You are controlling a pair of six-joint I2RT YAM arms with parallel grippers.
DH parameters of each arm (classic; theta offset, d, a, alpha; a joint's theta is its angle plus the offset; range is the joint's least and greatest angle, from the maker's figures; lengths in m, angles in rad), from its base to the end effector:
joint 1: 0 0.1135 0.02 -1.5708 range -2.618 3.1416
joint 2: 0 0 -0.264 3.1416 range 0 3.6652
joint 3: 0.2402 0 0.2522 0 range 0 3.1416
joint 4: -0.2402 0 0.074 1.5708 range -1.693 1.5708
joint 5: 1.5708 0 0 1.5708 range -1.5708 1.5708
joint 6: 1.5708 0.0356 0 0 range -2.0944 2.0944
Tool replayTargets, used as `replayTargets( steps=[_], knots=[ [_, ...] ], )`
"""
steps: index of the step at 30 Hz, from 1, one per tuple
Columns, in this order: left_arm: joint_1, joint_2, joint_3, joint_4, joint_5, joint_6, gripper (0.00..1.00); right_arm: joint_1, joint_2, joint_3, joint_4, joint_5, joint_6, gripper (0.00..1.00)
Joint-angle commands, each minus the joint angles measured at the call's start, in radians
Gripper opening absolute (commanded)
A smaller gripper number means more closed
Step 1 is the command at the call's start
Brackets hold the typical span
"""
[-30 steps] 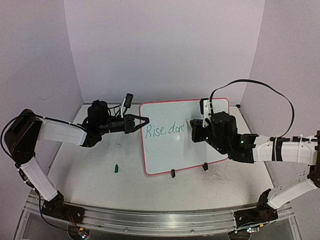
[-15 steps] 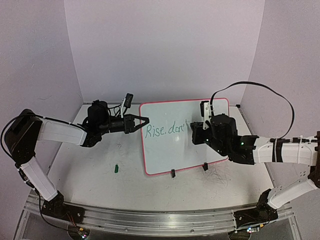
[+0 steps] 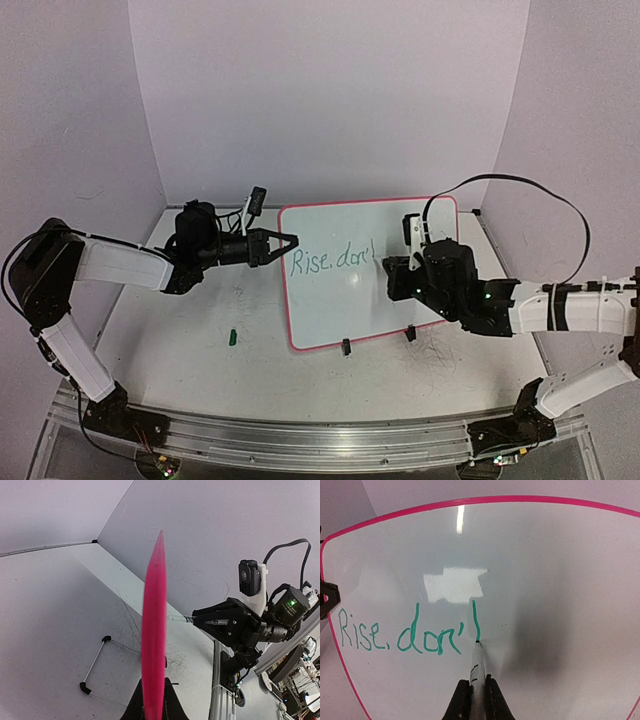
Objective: Write a sentence on the whiteboard
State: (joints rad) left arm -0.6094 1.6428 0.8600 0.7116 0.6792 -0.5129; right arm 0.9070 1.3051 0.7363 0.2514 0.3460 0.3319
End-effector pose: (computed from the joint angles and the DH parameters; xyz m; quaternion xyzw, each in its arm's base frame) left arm 0.2795 -0.2223 0.2394 0.2600 0.6783 -0.5483 0.4143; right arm 0.1891 0.2222 0.2533 -0.1295 0.7937 0.2219 0.5513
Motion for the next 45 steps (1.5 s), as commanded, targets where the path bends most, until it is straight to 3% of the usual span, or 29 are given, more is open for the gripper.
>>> replayTargets(
  steps=[1,9,13,25,45],
  knots=[
    [0.003,-0.024,0.014,-0.020,-0.053,0.047,0.00,-0.001,-0.006,-0.027,-0.040,-0.009,0.024,0.00],
    [0.003,-0.026,0.010,-0.020,-0.054,0.047,0.00,-0.002,-0.049,-0.011,-0.060,0.070,0.019,0.00],
    [0.003,-0.029,0.008,-0.022,-0.054,0.047,0.00,0.000,-0.095,-0.005,0.004,0.011,-0.015,0.00],
    [0.003,-0.030,0.014,-0.023,-0.053,0.050,0.00,0.000,-0.012,0.053,0.068,-0.034,-0.042,0.00],
    [0.003,-0.033,0.011,-0.028,-0.052,0.054,0.00,0.000,0.042,0.072,0.024,0.066,-0.020,0.00]
  ],
)
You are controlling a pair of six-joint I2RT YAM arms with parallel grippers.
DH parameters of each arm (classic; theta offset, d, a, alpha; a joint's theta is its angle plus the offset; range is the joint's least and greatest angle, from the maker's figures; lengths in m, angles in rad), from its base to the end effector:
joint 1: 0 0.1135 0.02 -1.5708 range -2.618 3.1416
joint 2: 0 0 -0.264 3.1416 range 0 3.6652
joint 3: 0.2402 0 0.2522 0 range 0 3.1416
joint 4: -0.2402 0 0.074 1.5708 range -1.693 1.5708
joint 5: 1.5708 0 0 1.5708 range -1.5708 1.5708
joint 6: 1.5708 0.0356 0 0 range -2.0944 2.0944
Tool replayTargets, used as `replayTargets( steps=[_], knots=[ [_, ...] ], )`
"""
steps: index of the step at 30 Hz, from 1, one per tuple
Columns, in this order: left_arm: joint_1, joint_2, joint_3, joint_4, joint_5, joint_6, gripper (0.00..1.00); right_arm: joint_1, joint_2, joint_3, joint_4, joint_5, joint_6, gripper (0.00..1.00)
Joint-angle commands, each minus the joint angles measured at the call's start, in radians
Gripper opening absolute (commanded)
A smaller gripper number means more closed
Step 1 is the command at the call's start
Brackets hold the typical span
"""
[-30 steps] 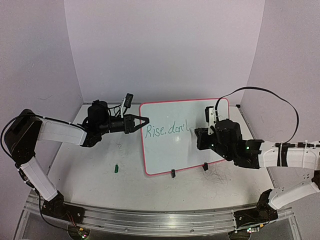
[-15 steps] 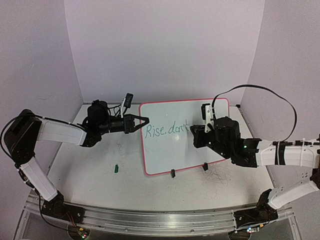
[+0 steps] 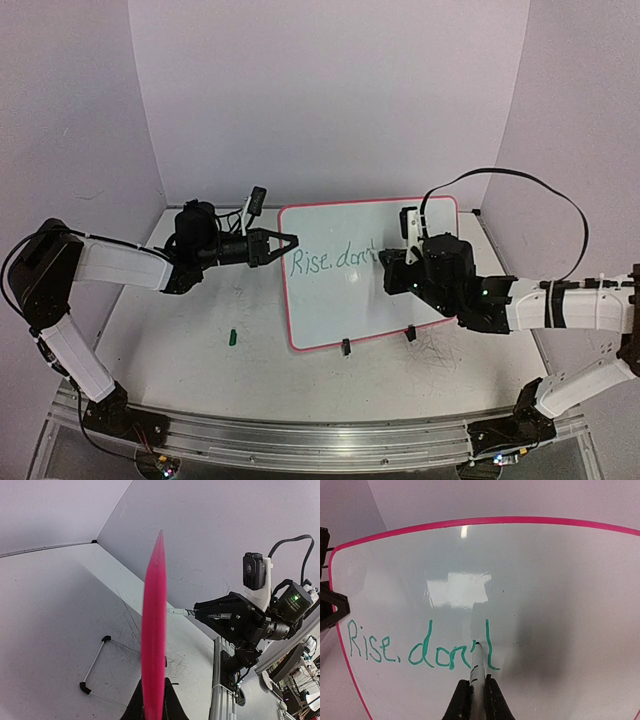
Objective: Write a sentence on the whiteboard
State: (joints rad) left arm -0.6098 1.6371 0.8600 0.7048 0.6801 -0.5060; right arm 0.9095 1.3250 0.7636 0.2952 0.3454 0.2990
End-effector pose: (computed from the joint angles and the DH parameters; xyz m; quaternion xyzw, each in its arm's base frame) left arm 0.2787 -0.2220 0.2406 0.2627 0.6776 -0.5471 0.4154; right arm 0.1930 0.2284 0.2617 -0.1358 0.7780 0.2274 0.5697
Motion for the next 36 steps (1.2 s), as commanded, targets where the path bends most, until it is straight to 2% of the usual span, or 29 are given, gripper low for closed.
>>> replayTargets(
  steps=[1,5,8,12,15,21,36],
  knots=[
    [0.004,-0.028,0.011,-0.021,-0.053,0.047,0.00,-0.003,0.026,0.047,-0.027,0.076,0.015,0.00],
    [0.003,-0.025,0.012,-0.022,-0.054,0.048,0.00,0.009,-0.004,0.043,-0.059,0.167,0.034,0.00],
    [0.004,-0.025,0.009,-0.022,-0.056,0.047,0.00,0.034,-0.132,0.003,-0.077,0.246,0.042,0.00],
    [0.005,-0.027,0.006,-0.023,-0.059,0.050,0.00,0.013,-0.294,-0.063,-0.069,0.106,0.021,0.00],
    [0.005,-0.032,0.002,-0.024,-0.062,0.054,0.00,0.010,-0.346,-0.094,-0.090,0.098,0.001,0.00],
    [0.005,-0.039,-0.008,-0.028,-0.071,0.056,0.00,0.009,-0.336,-0.056,-0.164,0.119,-0.052,0.00],
    [0.005,-0.066,-0.018,-0.072,-0.100,0.101,0.00,0.009,-0.315,-0.026,-0.215,0.092,-0.074,0.00]
  ],
)
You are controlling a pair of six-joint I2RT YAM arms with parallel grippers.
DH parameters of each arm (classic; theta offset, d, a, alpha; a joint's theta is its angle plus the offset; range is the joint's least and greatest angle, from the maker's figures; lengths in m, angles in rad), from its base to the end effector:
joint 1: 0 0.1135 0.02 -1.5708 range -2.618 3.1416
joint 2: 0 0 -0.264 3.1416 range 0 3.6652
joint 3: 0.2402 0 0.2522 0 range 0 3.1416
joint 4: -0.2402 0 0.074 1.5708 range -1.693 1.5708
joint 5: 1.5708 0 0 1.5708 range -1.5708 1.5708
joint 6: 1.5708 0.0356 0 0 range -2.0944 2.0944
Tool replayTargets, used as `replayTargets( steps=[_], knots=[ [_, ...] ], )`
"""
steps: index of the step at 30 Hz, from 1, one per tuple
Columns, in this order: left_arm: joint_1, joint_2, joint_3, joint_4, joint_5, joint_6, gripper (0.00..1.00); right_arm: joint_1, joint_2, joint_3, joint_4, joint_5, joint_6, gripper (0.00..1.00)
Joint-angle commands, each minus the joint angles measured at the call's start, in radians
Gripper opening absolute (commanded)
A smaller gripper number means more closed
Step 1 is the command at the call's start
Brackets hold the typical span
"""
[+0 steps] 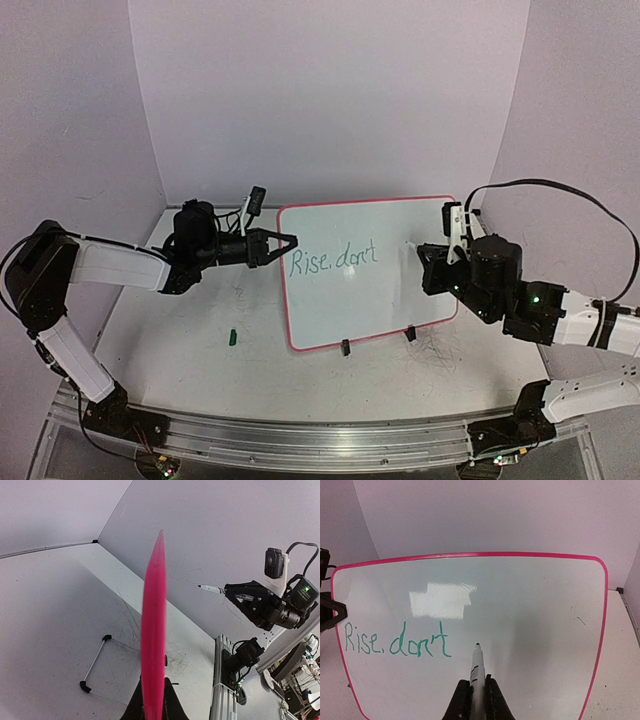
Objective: Write a sentence on the whiteboard
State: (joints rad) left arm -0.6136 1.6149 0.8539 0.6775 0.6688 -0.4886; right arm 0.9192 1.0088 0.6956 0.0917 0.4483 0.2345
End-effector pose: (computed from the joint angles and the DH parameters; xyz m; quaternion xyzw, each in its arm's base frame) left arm 0.2751 -0.2207 0.2433 0.2652 0.6800 -0.5406 0.4183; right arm 0.1544 0.1770 0.2952 -0.1248 0.7638 0.1866 0.6051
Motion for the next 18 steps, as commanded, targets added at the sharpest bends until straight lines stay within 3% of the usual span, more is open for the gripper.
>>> replayTargets(
  steps=[1,18],
  knots=[
    [0.009,-0.048,-0.012,-0.048,-0.091,0.087,0.00,-0.001,-0.001,0.040,-0.012,-0.009,-0.009,0.00],
    [0.009,-0.050,-0.022,-0.060,-0.148,0.068,0.00,-0.001,-0.007,0.036,0.003,0.037,-0.022,0.00]
  ],
)
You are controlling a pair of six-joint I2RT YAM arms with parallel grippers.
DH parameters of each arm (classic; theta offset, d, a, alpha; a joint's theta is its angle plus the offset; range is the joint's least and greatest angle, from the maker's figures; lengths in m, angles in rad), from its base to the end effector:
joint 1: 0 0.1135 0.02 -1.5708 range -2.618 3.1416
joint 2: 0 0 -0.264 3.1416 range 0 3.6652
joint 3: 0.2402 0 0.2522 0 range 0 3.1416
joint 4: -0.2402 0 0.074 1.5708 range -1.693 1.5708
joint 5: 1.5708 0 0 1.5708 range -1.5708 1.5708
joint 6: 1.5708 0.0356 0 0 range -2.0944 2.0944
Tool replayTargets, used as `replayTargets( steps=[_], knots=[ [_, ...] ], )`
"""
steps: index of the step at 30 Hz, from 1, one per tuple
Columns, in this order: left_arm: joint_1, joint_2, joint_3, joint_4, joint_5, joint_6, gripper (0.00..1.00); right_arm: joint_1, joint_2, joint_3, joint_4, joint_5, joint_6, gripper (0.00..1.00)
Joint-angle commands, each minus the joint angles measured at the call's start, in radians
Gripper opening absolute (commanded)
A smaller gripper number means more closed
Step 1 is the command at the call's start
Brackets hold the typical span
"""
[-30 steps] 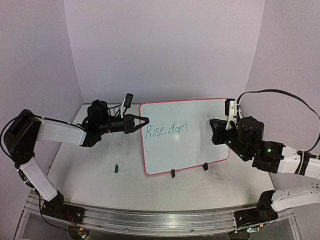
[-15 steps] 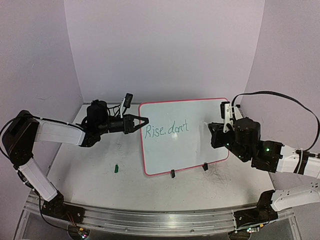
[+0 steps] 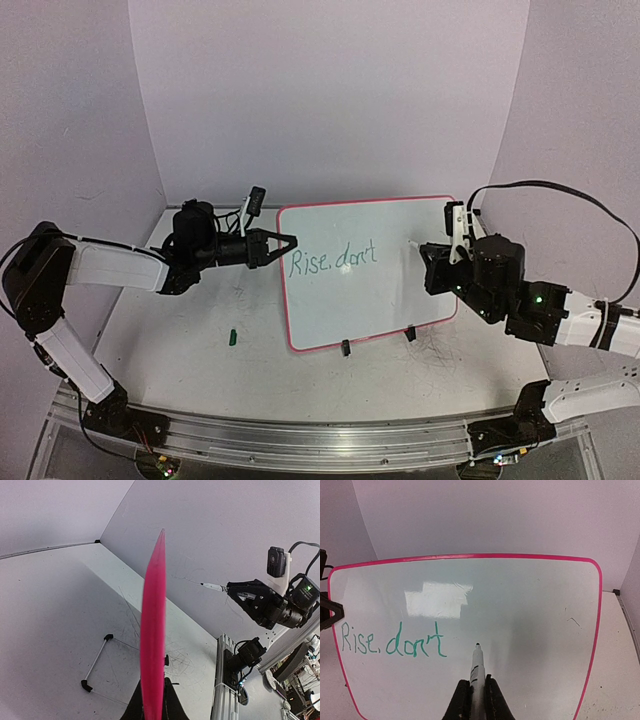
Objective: Write a sentence on the whiteboard
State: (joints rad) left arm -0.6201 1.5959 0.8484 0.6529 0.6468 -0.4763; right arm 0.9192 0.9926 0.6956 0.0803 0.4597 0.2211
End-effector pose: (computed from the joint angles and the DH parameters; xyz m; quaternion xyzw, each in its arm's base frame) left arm 0.2716 -0.2203 0.2452 0.2637 0.6842 -0.5331 0.4220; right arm 0.1526 0.1740 0.2975 -0.1254 0.7620 0.1798 0.6094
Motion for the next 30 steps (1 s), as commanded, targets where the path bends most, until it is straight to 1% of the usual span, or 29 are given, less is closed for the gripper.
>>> replayTargets(
  steps=[1,6,12,24,30],
  knots=[
    [0.016,-0.031,-0.016,-0.036,-0.125,0.055,0.00,-0.001,0.013,0.039,0.015,0.024,-0.006,0.00],
    [0.016,-0.035,-0.018,-0.038,-0.125,0.054,0.00,-0.001,0.035,0.043,0.016,0.011,0.003,0.00],
    [0.016,-0.038,-0.013,-0.039,-0.125,0.054,0.00,-0.002,0.049,0.031,0.018,0.043,0.001,0.00],
    [0.016,-0.032,-0.012,-0.042,-0.124,0.051,0.00,-0.005,0.059,0.026,0.039,-0.005,-0.035,0.00],
    [0.016,-0.029,-0.011,-0.045,-0.128,0.052,0.00,-0.064,0.100,0.046,0.043,-0.086,-0.026,0.00]
  ],
)
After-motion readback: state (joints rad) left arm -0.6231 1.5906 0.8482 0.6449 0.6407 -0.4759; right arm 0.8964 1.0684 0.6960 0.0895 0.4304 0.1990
